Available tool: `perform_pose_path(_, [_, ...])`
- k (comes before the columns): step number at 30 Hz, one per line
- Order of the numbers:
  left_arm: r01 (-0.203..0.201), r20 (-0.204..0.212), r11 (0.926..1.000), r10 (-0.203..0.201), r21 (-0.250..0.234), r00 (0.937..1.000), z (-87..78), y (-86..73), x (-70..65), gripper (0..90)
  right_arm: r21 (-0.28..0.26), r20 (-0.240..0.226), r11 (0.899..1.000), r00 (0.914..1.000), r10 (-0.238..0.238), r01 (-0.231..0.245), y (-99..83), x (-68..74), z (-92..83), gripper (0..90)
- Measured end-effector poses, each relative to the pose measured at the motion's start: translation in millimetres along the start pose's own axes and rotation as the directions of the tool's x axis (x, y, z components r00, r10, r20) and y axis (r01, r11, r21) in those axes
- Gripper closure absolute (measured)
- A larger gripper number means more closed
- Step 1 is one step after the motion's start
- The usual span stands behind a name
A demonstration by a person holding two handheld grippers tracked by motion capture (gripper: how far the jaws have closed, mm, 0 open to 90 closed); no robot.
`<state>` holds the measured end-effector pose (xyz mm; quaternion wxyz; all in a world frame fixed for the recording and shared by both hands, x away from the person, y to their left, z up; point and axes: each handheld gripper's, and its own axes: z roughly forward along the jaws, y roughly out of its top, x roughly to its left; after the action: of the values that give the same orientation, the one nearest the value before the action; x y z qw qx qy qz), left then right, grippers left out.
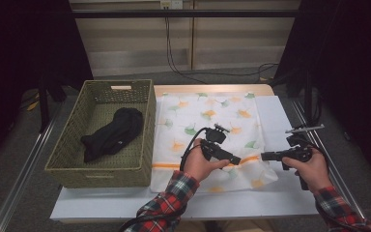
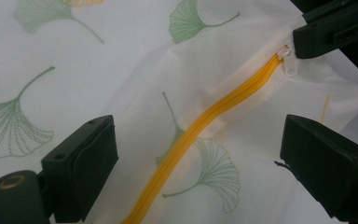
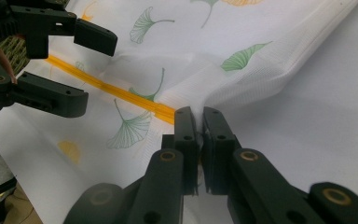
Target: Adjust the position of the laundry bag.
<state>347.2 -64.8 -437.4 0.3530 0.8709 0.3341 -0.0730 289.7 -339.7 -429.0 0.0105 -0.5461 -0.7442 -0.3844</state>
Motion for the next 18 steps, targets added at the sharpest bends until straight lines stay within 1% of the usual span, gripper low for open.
perform_pose_path(2, [0.001,0.015,1.0,-0.001,-0.006,0.9999,0.9,0.4,0.2,11.1,-0.002,-0.006,1.0,1.0,-0.004,0.004,0.8,0.7,1.0,86.4])
perform_pose_path(4, [0.007,0.016,1.0,-0.007,-0.007,0.9998,0.6,1.2,-0.2,11.5,0.004,-0.003,1.0,1.0,-0.005,0.005,2.1,2.0,1.5,86.4])
perform_pose_path(5, [0.002,0.02,1.0,-0.002,-0.006,0.9998,0.1,1.7,0.4,11.7,0.006,-0.006,1.0,1.0,-0.004,0.004,2.8,3.0,1.8,86.4])
perform_pose_path(6, [0.013,0.02,0.9998,-0.013,-0.011,0.9997,-0.1,2.3,-0.7,11.9,0.007,-0.009,1.0,0.9999,-0.008,0.008,3.2,3.3,2.2,86.4])
perform_pose_path(7, [-0.002,0.022,1.0,0.002,-0.007,0.9998,-0.7,3.2,-0.2,12.1,0.01,-0.008,1.0,0.9999,-0.008,0.008,4.0,4.3,2.1,86.4])
perform_pose_path(8, [0.012,0.019,0.9999,-0.011,-0.012,0.9998,-0.7,3.5,-1.2,12.2,0.008,-0.007,1.0,0.9999,-0.01,0.01,4.8,5.3,2.5,86.4])
perform_pose_path(9, [0.002,0.021,0.9999,-0.002,-0.014,0.9998,-0.5,4.2,-0.8,12.3,0.006,-0.012,1.0,0.9998,-0.015,0.015,5.6,6.1,2.8,86.4])
perform_pose_path(10, [0.006,0.017,0.9998,-0.006,-0.017,0.9998,-0.5,4.8,-2.0,12.5,0.008,-0.014,1.0,0.9998,-0.016,0.016,6.6,7.3,3.0,86.3])
perform_pose_path(11, [0.008,0.028,0.9998,-0.007,-0.019,0.9996,-0.4,5.6,-1.9,12.9,0.006,-0.012,1.0,0.9998,-0.017,0.017,7.4,8.4,3.7,86.4])
perform_pose_path(12, [0.001,0.03,0.9998,0.0,-0.018,0.9996,-0.4,6.2,-1.7,13.5,0.005,-0.014,1.0,0.9997,-0.021,0.021,8.8,9.3,4.3,86.4])
perform_pose_path(14, [0.014,0.028,0.9997,-0.014,-0.02,0.9995,-0.9,7.4,-2.9,14.0,0.009,-0.014,1.0,0.9996,-0.026,0.026,10.8,10.8,4.7,86.4])
perform_pose_path(15, [0.001,0.035,0.9998,-0.001,-0.022,0.9994,-0.7,8.4,-1.9,14.1,0.006,-0.014,1.0,0.9995,-0.028,0.028,11.9,11.5,5.2,86.4])
perform_pose_path(16, [0.004,0.042,0.9998,-0.003,-0.019,0.9991,-0.4,8.9,-1.7,14.4,0.004,-0.017,1.0,0.9994,-0.029,0.029,12.8,11.9,5.5,86.3])
perform_pose_path(17, [0.016,0.038,0.9996,-0.015,-0.021,0.9992,0.1,9.1,-2.3,15.0,0.002,-0.017,1.0,0.9995,-0.026,0.026,13.9,13.0,5.9,86.4])
perform_pose_path(18, [0.014,0.039,0.9997,-0.014,-0.02,0.9992,0.5,9.6,-2.1,15.3,-0.001,-0.018,1.0,0.9994,-0.03,0.03,14.4,13.2,6.3,86.4])
